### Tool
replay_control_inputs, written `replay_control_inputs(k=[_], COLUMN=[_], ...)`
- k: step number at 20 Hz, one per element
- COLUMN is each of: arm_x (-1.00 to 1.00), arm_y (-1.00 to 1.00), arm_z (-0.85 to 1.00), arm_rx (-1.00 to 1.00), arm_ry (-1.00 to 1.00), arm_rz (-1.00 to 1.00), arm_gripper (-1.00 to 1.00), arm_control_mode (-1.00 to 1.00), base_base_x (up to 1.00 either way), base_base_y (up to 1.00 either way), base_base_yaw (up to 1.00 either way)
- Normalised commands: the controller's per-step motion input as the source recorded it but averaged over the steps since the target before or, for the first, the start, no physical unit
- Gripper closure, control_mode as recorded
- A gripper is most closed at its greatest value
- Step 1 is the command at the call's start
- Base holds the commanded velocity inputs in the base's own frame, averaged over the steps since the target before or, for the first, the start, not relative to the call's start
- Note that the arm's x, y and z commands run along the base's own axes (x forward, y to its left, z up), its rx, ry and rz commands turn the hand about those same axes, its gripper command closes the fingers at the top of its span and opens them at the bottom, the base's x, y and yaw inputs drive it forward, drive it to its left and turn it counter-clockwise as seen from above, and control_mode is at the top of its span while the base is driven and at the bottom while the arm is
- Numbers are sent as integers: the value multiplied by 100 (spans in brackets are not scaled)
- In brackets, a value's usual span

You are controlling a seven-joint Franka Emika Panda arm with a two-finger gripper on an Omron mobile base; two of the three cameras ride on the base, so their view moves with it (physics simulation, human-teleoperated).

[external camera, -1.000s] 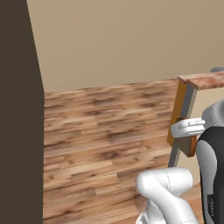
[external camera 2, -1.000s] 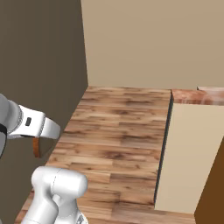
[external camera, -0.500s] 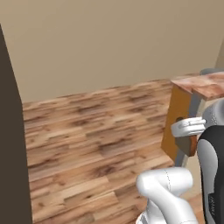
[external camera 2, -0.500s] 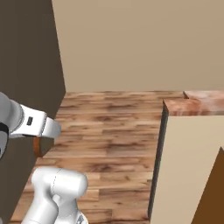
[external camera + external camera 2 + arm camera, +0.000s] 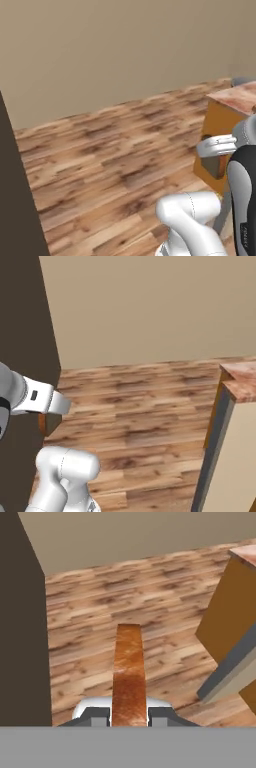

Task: Start the toaster. Once the lever pops up, take the bread to the plate on the dining counter.

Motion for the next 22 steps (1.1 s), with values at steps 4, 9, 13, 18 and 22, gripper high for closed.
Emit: replay_control_inputs(k=[4, 9, 13, 18, 22], arm_x=[0, 0, 0, 0, 0], arm_y=[0, 0, 0, 0, 0], arm_z=[0, 0, 0, 0, 0], arm_rx=[0, 0, 0, 0, 0], arm_ry=[0, 0, 0, 0, 0], arm_rz=[0, 0, 0, 0, 0], arm_gripper=[100, 100, 100, 100, 100], arm_control_mode=[100, 100, 100, 100, 100], base_base_x=[65, 79, 83, 77, 75], base_base_y=[97, 81, 76, 83, 88], base_base_yaw=[-37, -43, -47, -48, -49])
